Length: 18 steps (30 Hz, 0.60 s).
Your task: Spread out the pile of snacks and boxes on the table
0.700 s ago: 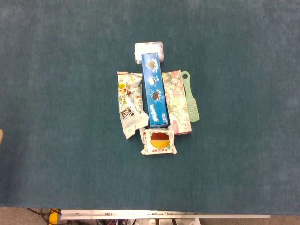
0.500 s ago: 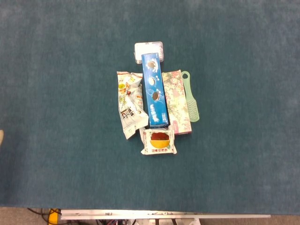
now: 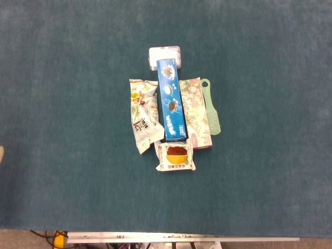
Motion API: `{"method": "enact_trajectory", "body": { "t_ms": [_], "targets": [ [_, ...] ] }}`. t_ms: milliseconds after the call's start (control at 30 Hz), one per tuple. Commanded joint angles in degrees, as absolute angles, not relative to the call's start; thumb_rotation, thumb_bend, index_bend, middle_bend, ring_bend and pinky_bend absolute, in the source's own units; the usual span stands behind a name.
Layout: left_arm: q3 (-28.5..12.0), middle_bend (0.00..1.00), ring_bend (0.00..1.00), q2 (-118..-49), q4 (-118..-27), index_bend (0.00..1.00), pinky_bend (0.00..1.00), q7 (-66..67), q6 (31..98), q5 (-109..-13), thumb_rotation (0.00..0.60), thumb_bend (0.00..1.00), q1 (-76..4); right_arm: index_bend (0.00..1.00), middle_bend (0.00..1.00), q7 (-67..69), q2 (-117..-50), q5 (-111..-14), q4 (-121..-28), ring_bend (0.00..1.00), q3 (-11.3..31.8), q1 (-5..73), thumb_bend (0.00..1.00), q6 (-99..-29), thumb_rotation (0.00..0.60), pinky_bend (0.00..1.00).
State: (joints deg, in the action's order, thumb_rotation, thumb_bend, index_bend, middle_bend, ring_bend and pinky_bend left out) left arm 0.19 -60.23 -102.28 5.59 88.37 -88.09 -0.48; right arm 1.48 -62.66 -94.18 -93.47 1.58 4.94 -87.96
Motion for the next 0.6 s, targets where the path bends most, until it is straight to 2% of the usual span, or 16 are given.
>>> {"method": "enact_trajectory", "body": {
  "t_ms": [33,467,600],
  "targets": [
    [0.29,0.22,0.14,-60.19,-102.31,0.28,0.16,5.62,88.36,-88.10,0.600,0.29,-0.39,0.41,0.41,1.20,-62.24,-94.97,-93.86,0.40,1.73,5.82,0.06,-87.18,0.600,0.56],
    [0.66,0.22,0.14,-59.97,-101.20,0.28,0.16,3.90,87.74,-87.53,0.600,0.29,-0.11,0.41,0.41,-3.40,-59.31,-98.30,-100.10,0.38,2.70,12.31,0.06,-79.86,0.600,0.56],
    [0.62,0.22,0.14,-59.95,-100.64,0.28,0.16,3.40,87.74,-87.19,0.600,0.29,0.04,0.38,0.41,-5.99,-59.08,-99.85,-102.09,0.37,3.21,16.36,0.06,-74.61,0.600,0.56]
  ]
}}
